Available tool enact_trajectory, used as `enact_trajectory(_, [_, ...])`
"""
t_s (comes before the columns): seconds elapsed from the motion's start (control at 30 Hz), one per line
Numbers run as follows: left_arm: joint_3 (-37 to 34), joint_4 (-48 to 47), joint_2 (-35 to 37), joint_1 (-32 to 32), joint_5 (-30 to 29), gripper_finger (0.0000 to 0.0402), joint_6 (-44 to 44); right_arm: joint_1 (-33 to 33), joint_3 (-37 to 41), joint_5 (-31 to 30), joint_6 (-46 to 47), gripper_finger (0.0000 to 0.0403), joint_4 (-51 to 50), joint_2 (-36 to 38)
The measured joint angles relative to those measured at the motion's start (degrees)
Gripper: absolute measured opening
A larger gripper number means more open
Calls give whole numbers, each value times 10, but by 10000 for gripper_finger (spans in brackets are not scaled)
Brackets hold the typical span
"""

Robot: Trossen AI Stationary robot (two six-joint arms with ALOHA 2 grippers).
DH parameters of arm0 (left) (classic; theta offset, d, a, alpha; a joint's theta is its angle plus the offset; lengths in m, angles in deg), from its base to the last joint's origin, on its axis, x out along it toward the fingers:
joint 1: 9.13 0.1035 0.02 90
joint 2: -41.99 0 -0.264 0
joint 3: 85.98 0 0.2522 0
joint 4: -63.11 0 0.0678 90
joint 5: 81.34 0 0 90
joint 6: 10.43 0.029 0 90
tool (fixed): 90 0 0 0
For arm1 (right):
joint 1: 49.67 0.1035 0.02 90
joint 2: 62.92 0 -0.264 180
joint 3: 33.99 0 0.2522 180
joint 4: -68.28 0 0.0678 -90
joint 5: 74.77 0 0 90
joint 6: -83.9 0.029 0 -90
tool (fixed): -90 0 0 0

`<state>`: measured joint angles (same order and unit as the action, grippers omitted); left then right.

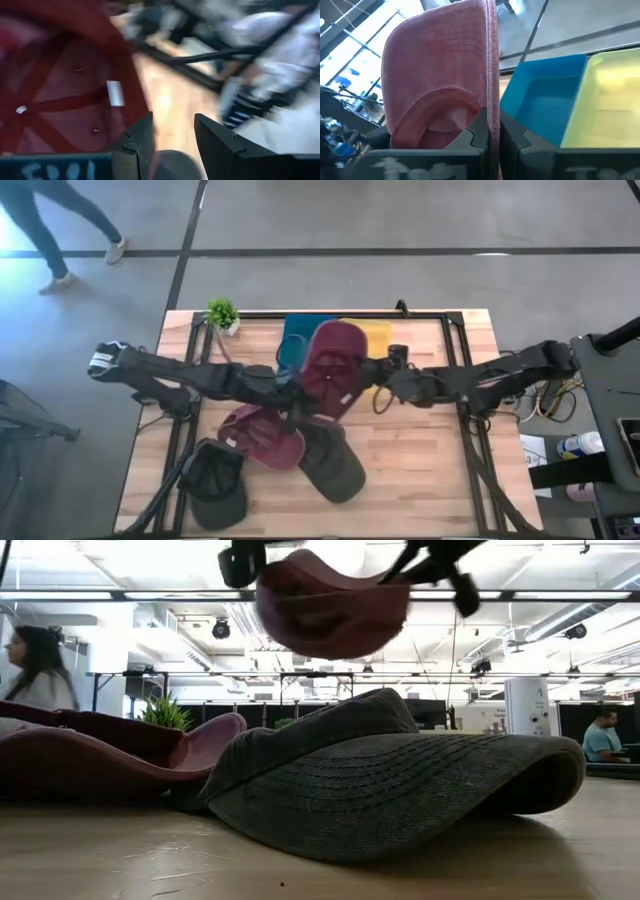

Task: Pick & Place hat
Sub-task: Put the bottom red cap into the blue bin

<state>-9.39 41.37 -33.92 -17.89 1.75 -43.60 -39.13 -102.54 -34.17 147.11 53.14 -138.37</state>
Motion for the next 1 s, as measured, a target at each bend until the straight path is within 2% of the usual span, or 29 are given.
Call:
enact_trajectory(0.1, [34, -68, -28, 0, -109, 138, -18, -1, -31, 8, -8, 13, 3, -35])
enact_trajectory(0.2, [50, -90, -46, 0, -223, 138, -22, -1, -67, 35, -29, 13, 2, -66])
enact_trajectory(0.37, [60, -107, -55, 1, -322, 138, 8, 0, -127, 28, -62, 13, -2, -105])
enact_trajectory(0.53, [54, -142, -46, -8, -431, 138, 11, 1, -153, 80, -64, 13, -21, -109])
enact_trajectory(0.63, [54, -147, -38, -13, -457, 138, 37, -3, -152, 114, -55, 13, -17, -103])
enact_trajectory(0.8, [54, -146, -31, -40, -480, 138, 102, -11, -149, 133, -49, 13, -19, -99])
enact_trajectory(1.0, [64, -150, -23, -119, -493, 138, 295, -36, -150, 150, -55, 13, -20, -95])
